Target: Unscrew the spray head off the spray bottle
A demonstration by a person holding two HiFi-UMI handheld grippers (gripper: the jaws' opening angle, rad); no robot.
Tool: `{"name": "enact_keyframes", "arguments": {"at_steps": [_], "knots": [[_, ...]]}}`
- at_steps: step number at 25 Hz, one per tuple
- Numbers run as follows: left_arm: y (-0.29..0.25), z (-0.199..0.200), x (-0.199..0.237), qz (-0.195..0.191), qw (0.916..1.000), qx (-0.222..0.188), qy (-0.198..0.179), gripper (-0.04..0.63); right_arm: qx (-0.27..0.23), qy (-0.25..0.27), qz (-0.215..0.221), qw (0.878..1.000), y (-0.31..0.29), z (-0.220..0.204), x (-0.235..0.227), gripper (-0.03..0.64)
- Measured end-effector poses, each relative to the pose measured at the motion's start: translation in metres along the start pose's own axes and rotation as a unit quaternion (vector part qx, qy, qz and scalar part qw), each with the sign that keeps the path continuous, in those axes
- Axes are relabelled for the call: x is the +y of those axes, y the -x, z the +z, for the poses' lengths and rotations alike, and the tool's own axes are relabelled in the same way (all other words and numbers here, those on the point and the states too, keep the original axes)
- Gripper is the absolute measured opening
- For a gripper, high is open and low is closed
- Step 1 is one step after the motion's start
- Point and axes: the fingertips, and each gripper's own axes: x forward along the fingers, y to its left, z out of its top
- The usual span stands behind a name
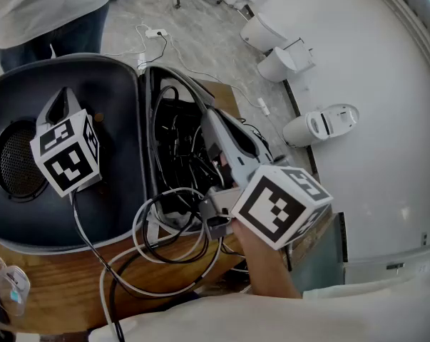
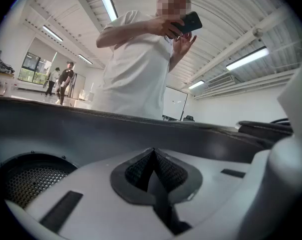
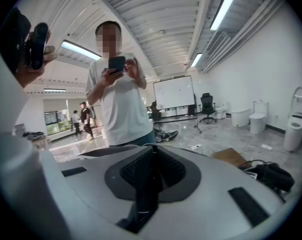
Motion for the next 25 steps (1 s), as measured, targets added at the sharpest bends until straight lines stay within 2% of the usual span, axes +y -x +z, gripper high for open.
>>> {"name": "enact_keyframes", "arguments": {"at_steps": [2,4,7,9,10,12,13,14,15,16,19,21,23,25], "knots": [[0.0,0.0,0.0,0.0,1.0,0.0,0.0,-0.002,-0.025,-0.013,-0.054,0.998,0.01,0.006,-0.024,0.034],[0.001,0.001,0.0,0.0,1.0,0.0,-0.001,-0.002,-0.045,-0.029,-0.098,0.994,0.018,0.008,-0.046,0.115],[0.001,0.001,0.002,0.001,1.0,0.0,0.0,-0.002,-0.058,-0.045,-0.166,0.983,0.033,0.003,-0.072,0.331],[0.001,0.001,0.002,0.001,1.0,0.0,0.001,-0.002,-0.058,-0.048,-0.218,0.973,0.046,-0.004,-0.088,0.382],[0.001,0.001,0.002,0.001,1.0,0.0,0.001,-0.002,-0.055,-0.053,-0.235,0.969,0.051,-0.007,-0.093,0.387],[0.001,0.001,0.002,0.002,1.0,0.001,0.0,-0.003,-0.045,-0.074,-0.254,0.963,0.059,-0.015,-0.1,0.38],[0.001,0.002,0.002,0.002,1.0,0.001,0.0,-0.002,-0.042,-0.086,-0.263,0.96,0.064,-0.018,-0.103,0.324],[0.001,0.002,0.002,0.001,1.0,0.001,0.0,-0.002,-0.041,-0.095,-0.273,0.956,0.068,-0.02,-0.106,0.12],[0.001,0.002,0.001,0.001,1.0,0.0,0.0,-0.002,-0.042,-0.1,-0.281,0.954,0.072,-0.021,-0.108,0.035],[0.001,0.002,0.001,0.001,1.0,0.0,0.0,-0.002,-0.041,-0.101,-0.286,0.952,0.074,-0.021,-0.11,-0.005],[0.001,0.002,0.001,0.001,1.0,0.0,0.0,-0.002,-0.039,-0.103,-0.284,0.953,0.073,-0.021,-0.111,-0.005],[0.001,0.001,0.001,0.001,1.0,0.0,0.0,-0.002,-0.042,-0.106,-0.268,0.957,0.07,-0.019,-0.108,-0.005],[0.001,0.001,0.001,0.001,1.0,0.0,-0.001,-0.002,-0.05,-0.098,-0.224,0.968,0.059,-0.012,-0.097,-0.005],[0.001,0.001,0.001,0.001,1.0,0.0,0.0,-0.002,-0.055,-0.071,-0.153,0.984,0.041,-0.002,-0.076,0.015]]}}
